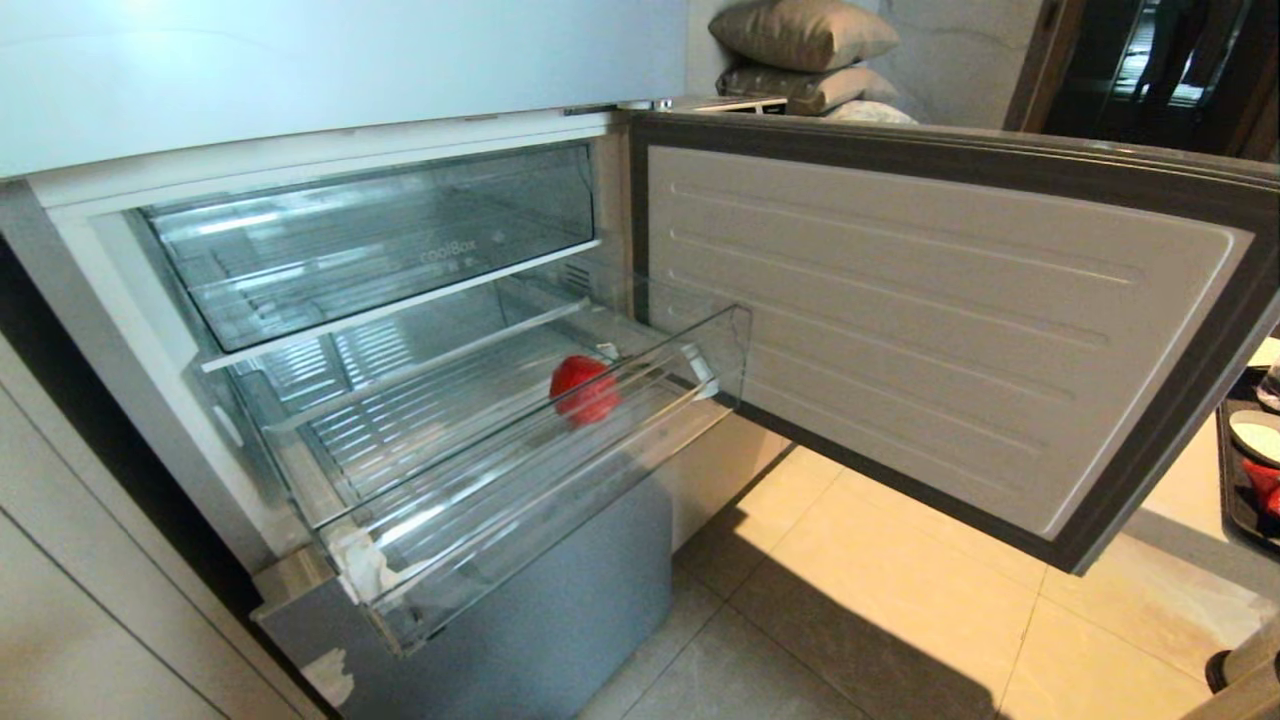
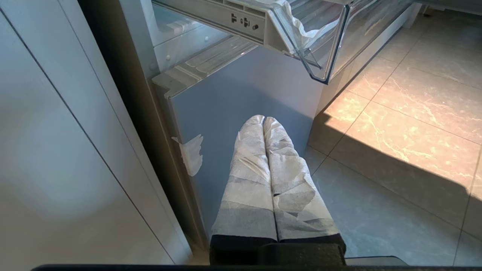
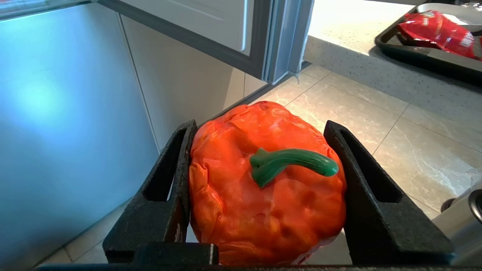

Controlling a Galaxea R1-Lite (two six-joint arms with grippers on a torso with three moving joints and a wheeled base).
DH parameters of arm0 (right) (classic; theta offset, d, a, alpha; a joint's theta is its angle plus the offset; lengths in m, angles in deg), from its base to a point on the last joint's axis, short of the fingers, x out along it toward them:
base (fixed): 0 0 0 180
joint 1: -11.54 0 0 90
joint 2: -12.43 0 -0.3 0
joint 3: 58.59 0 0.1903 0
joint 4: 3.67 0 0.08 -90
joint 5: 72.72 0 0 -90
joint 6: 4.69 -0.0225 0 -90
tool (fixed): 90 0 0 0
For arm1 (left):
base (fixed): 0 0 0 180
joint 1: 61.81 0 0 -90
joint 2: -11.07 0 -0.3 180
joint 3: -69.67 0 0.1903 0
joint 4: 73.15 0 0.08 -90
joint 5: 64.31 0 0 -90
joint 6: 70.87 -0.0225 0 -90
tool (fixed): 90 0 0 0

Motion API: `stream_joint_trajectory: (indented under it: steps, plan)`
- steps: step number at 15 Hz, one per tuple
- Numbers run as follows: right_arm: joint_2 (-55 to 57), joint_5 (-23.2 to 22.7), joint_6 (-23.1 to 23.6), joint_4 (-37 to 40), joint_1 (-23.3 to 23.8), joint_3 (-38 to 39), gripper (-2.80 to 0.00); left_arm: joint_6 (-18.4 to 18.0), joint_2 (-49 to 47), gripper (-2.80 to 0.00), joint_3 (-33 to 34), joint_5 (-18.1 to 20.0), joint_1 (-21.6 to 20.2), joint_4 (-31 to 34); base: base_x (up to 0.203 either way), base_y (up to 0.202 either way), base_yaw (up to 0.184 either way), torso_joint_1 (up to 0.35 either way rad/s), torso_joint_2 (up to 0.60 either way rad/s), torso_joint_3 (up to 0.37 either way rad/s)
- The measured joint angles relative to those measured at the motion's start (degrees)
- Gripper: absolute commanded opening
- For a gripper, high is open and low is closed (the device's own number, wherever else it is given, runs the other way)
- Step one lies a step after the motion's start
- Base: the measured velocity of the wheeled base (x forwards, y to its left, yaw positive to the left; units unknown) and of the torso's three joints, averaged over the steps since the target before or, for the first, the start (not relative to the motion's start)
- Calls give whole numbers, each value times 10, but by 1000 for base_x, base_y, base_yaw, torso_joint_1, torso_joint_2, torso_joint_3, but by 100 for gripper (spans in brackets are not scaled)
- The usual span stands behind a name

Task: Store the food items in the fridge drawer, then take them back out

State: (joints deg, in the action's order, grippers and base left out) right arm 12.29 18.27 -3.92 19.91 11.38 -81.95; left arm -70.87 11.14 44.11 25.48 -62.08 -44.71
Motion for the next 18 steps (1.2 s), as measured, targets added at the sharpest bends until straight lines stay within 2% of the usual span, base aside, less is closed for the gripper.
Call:
stream_joint_trajectory:
  steps: [2,18]
  plan:
    - [0,0,-1,0,0,0,-280,0,0,-280,0,0,0,0,-4,0,92,-1,2,4]
    - [0,2,-11,0,0,0,-280,0,0,-280,0,0,0,0,2,-7,172,0,3,3]
